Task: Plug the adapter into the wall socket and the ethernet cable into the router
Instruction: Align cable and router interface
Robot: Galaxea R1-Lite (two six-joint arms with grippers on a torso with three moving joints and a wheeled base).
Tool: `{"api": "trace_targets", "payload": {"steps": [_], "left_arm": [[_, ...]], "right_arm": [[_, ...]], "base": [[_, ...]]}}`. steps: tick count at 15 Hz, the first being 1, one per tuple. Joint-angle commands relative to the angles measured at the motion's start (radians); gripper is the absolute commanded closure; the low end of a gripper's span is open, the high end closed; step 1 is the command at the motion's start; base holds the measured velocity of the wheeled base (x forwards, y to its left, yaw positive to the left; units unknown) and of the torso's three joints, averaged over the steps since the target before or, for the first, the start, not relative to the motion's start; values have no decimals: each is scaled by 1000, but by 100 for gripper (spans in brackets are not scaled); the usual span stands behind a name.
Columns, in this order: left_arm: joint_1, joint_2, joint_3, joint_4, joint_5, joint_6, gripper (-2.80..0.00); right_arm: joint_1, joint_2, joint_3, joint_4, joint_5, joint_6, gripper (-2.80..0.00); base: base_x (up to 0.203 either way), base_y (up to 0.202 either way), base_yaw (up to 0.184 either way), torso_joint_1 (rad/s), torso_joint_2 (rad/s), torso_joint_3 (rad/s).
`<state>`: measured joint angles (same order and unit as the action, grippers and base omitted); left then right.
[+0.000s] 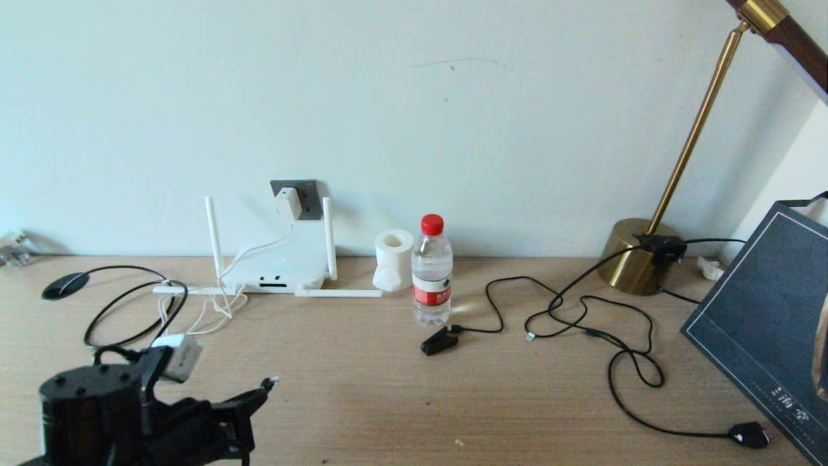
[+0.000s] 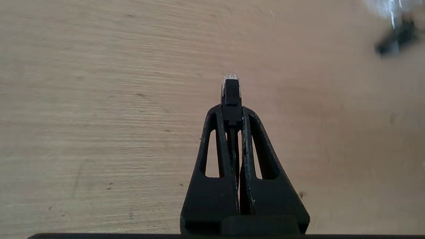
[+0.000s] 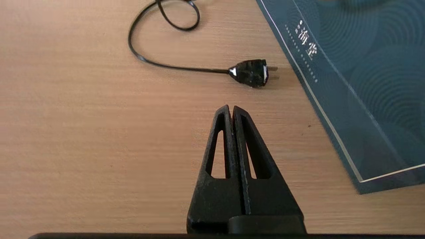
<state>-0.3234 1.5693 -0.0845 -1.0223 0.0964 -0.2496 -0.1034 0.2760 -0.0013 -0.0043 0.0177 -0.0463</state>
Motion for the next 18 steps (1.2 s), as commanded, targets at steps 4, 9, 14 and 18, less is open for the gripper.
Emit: {"api": "trace_targets", "payload": {"steps": [4, 9, 14, 18], "left_arm": [[18, 121, -54, -49, -6, 119, 0], [115, 300, -105, -329, -12, 230, 0], [139, 467, -133, -507, -4, 267, 0], [160, 515, -210, -508, 2, 268, 0]], "right_arm": [[-1, 6, 1, 0, -19, 37, 0], [-1, 6, 1, -2, -19, 37, 0], [1, 6, 1, 0, -19, 37, 0], [-1, 6, 1, 0, -19, 37, 0]], "base": [[0, 0, 0, 0, 0, 0], [0, 0, 0, 0, 0, 0], [0, 0, 0, 0, 0, 0], [0, 0, 0, 0, 0, 0]]}}
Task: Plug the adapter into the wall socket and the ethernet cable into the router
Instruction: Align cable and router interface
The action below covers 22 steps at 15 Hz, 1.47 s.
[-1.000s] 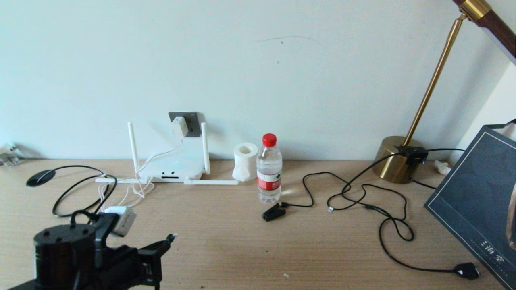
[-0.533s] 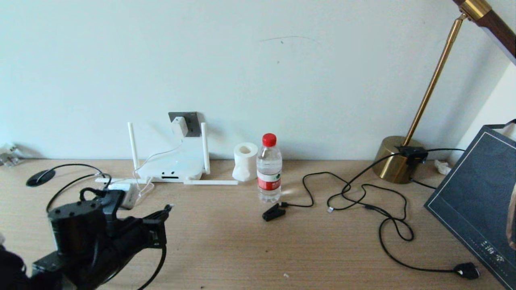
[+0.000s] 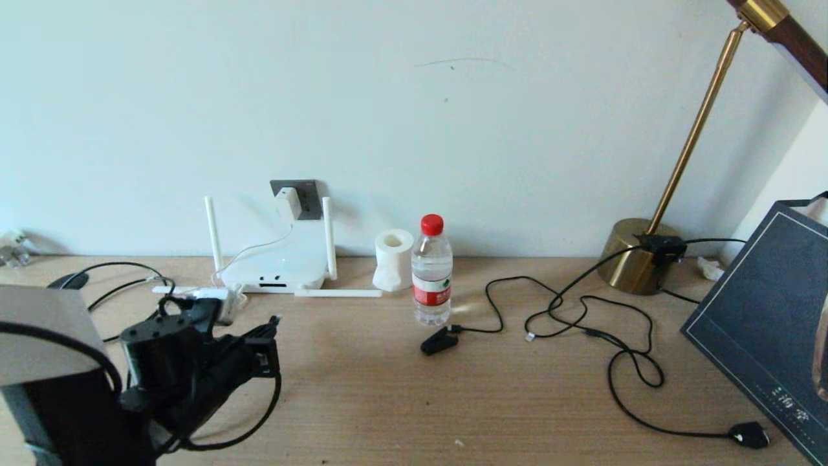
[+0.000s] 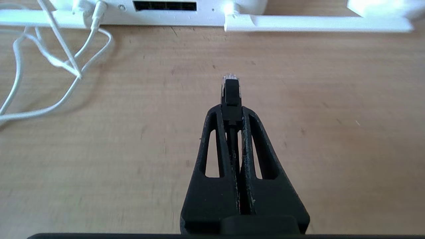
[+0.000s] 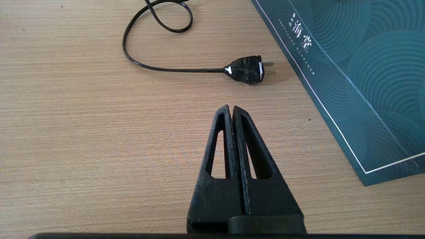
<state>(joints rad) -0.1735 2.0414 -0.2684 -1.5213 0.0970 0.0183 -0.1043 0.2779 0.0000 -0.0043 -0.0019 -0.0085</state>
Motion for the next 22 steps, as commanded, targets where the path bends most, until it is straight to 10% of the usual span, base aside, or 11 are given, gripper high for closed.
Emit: {"api": "trace_targets", "payload": {"steps": [1, 22], "left_arm": [[20, 55, -45, -9, 0, -1, 0], [78, 86, -152, -9, -80, 17, 0]], "right_arm": [[0, 4, 0, -2, 0, -1, 0], [0, 4, 0, -2, 0, -1, 0]], "base": [[0, 0, 0, 0, 0, 0], [0, 0, 0, 0, 0, 0]]}}
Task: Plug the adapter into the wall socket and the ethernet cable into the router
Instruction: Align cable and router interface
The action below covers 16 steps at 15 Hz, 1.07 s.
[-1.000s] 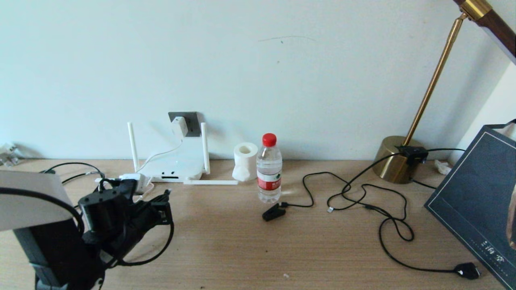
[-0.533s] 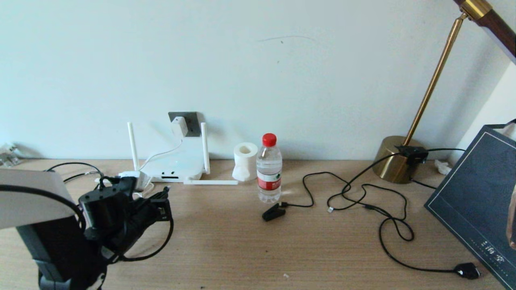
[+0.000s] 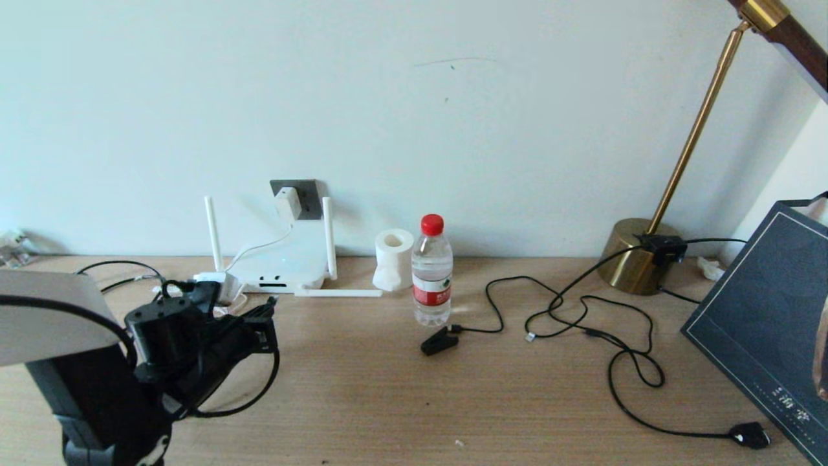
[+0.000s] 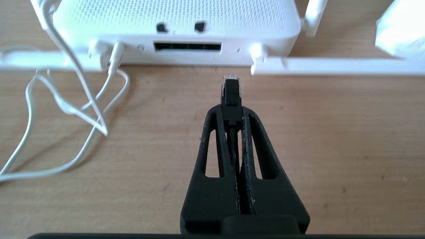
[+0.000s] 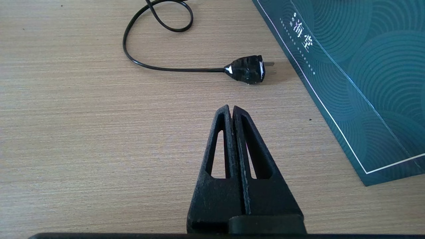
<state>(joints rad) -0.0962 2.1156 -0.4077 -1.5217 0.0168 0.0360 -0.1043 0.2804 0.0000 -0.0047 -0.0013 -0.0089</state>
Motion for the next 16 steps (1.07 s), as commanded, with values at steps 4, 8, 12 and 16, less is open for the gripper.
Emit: {"api": "trace_targets", "payload": {"steps": [4, 8, 12, 16], "left_arm": [[3, 26, -29, -8, 2, 1, 0], [5, 38, -41, -8, 0, -1, 0], [23, 38, -49, -8, -15, -1, 0], [39, 50, -64, -8, -23, -1, 0]], "right_arm": [[0, 2, 0, 0, -2, 0, 0], [0, 2, 0, 0, 0, 0, 0], [0, 2, 0, -1, 0, 0, 0], [0, 2, 0, 0, 0, 0, 0]], "base": [[0, 0, 0, 0, 0, 0], [0, 0, 0, 0, 0, 0], [0, 0, 0, 0, 0, 0], [0, 0, 0, 0, 0, 0]]}}
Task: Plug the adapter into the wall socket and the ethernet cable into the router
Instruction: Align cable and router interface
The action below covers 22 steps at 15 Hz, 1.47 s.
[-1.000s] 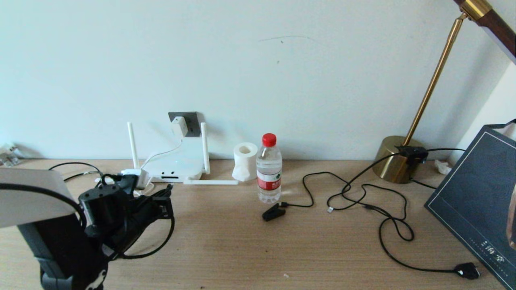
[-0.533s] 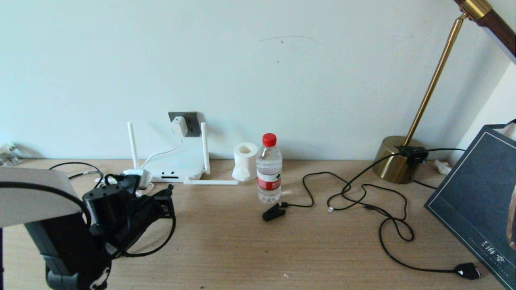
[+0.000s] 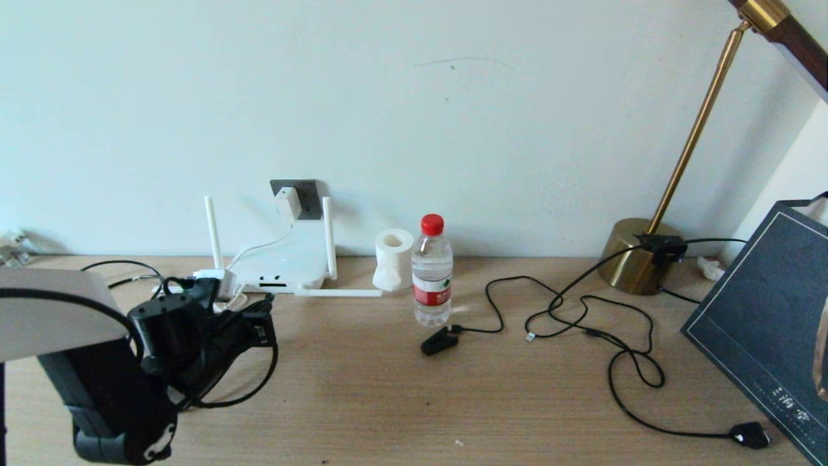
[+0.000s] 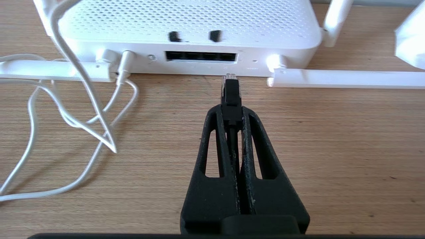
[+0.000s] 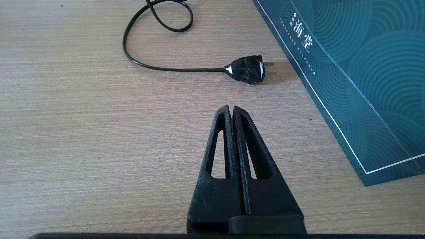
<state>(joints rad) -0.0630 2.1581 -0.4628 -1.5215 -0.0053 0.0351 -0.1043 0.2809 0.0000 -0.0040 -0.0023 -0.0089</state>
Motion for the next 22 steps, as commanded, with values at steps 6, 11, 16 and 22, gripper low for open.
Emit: {"api": "trace_targets", "payload": {"steps": [6, 11, 16, 22], "left_arm": [[9, 30, -43, -9, -1, 0, 0], [9, 67, -87, -9, -1, 0, 0], [6, 86, -103, -9, -2, 0, 0], [5, 88, -117, -9, -3, 0, 0]], "right_arm": [[0, 1, 0, -1, 1, 0, 0], [0, 1, 0, -1, 1, 0, 0], [0, 1, 0, -1, 0, 0, 0], [1, 1, 0, -1, 1, 0, 0]], "base": [[0, 0, 0, 0, 0, 0], [0, 0, 0, 0, 0, 0], [0, 0, 0, 0, 0, 0], [0, 0, 0, 0, 0, 0]]}}
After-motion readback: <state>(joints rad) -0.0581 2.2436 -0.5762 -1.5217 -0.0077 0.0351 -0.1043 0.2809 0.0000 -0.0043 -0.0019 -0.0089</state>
